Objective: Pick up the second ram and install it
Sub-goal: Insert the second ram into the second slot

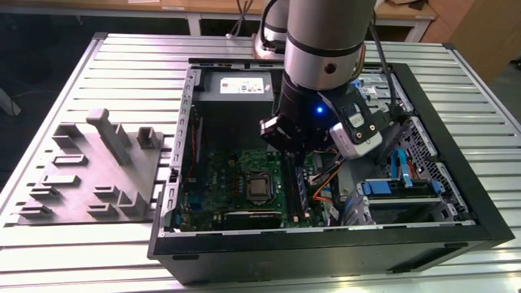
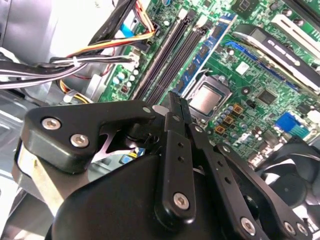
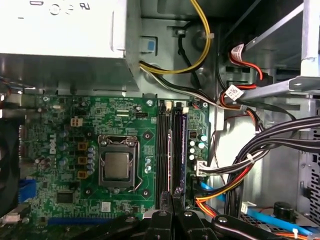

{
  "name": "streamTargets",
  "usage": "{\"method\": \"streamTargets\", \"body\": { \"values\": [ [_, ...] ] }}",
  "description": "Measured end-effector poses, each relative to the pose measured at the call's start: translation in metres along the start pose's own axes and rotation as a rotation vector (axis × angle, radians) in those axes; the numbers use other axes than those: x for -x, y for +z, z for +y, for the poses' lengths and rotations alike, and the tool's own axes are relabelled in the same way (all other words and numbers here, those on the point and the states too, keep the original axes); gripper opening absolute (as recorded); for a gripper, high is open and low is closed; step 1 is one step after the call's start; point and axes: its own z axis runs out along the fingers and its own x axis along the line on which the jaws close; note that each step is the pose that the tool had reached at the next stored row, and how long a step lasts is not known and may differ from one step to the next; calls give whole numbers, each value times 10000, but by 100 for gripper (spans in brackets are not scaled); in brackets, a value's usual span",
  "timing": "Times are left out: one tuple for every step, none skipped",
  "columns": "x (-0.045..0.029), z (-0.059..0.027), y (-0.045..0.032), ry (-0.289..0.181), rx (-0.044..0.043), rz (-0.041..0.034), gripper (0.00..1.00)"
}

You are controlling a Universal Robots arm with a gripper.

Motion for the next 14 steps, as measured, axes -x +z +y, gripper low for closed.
{"method": "streamTargets", "body": {
  "values": [
    [1,0,13,31,-1,0,11],
    [1,0,24,52,-2,0,11],
    [1,0,32,56,-1,0,11],
    [3,0,39,57,1,-1,11],
    [7,0,48,56,4,0,11],
    [13,0,56,57,4,0,11],
    [20,0,64,58,5,0,11],
    [23,0,70,59,5,0,11],
    [23,1,77,60,5,0,11],
    [22,1,90,64,4,0,11],
    [22,1,108,69,6,0,11],
    [22,1,125,73,6,0,11],
    [21,1,141,77,6,1,11],
    [21,1,158,80,7,0,11]
  ]
}}
